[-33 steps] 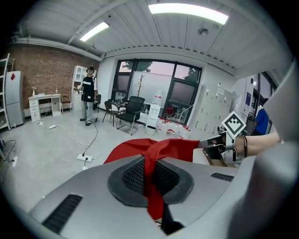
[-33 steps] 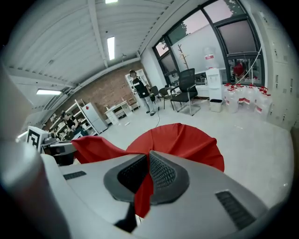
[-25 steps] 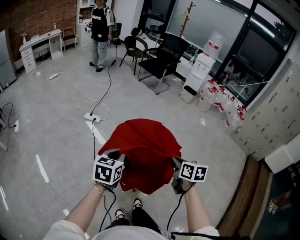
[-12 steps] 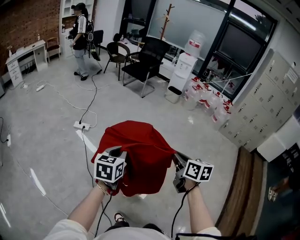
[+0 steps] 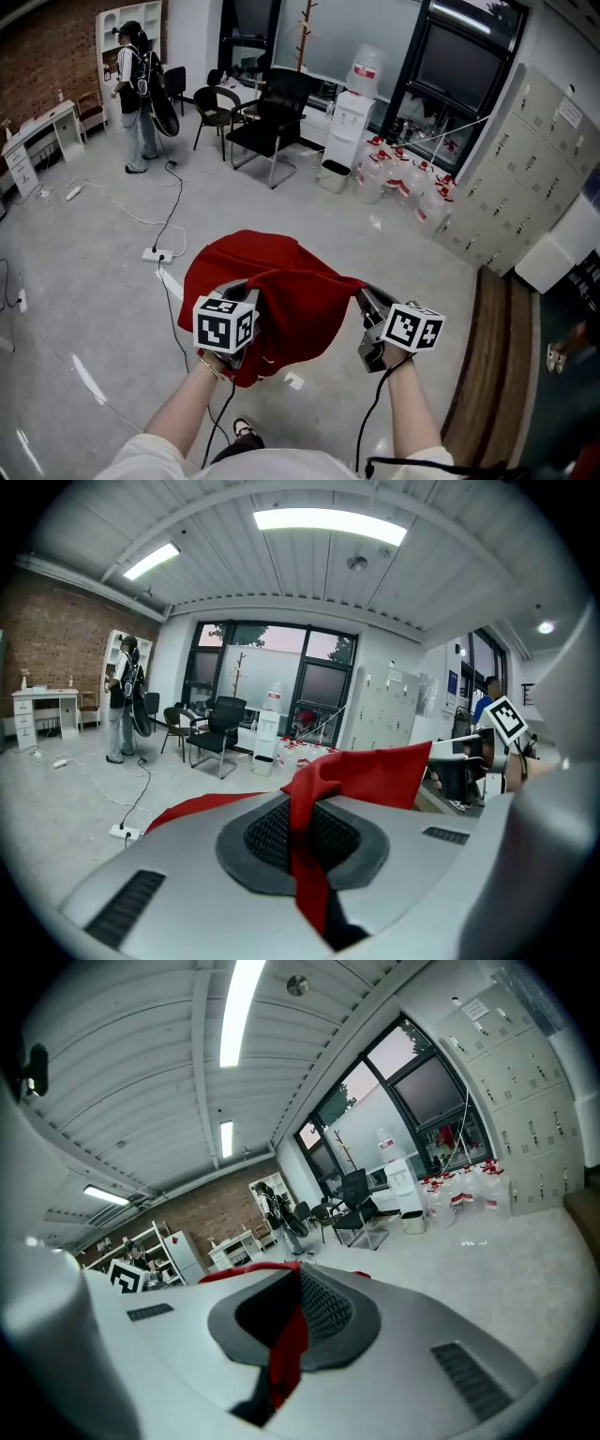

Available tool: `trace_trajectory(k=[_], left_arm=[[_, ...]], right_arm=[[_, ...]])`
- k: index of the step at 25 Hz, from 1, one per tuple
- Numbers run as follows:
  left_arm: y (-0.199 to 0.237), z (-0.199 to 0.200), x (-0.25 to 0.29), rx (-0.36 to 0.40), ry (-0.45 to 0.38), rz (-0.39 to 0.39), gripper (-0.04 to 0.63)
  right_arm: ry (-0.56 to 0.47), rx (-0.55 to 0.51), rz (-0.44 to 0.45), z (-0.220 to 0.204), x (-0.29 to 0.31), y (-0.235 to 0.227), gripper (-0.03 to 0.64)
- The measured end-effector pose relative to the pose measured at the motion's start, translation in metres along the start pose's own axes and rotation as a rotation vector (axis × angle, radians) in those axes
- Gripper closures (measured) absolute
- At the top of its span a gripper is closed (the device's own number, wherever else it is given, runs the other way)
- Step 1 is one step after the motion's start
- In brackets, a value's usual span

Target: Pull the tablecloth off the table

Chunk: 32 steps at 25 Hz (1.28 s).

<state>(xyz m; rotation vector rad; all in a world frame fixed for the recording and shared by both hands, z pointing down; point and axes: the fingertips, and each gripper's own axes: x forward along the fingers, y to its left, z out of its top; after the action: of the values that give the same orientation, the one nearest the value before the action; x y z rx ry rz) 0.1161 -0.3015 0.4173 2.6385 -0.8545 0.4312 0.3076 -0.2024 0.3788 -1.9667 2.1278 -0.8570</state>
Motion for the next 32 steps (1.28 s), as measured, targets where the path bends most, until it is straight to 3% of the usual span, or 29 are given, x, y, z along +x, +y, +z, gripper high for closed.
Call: trace_trajectory(k=[13,23,32], left_arm=[[-0.113,-0.018,0.020,0.052,0.032,-0.094,0.577],[-0.219,-0.046,0.039,0.124,0.099,-0.222,0.577],[-0.315,-0.090,0.052,0.139,0.152,-0.332,0.577]], right_arm=[[-0.143,-0.016,-0.088,0.045,-0.130,-0.044,0.588],[-0.216,0.022,-0.215,0.039,-0.241,-0.094,0.589],[-0.242,0.037,-0.319,0.018,-0.337,-0.131,0.588]])
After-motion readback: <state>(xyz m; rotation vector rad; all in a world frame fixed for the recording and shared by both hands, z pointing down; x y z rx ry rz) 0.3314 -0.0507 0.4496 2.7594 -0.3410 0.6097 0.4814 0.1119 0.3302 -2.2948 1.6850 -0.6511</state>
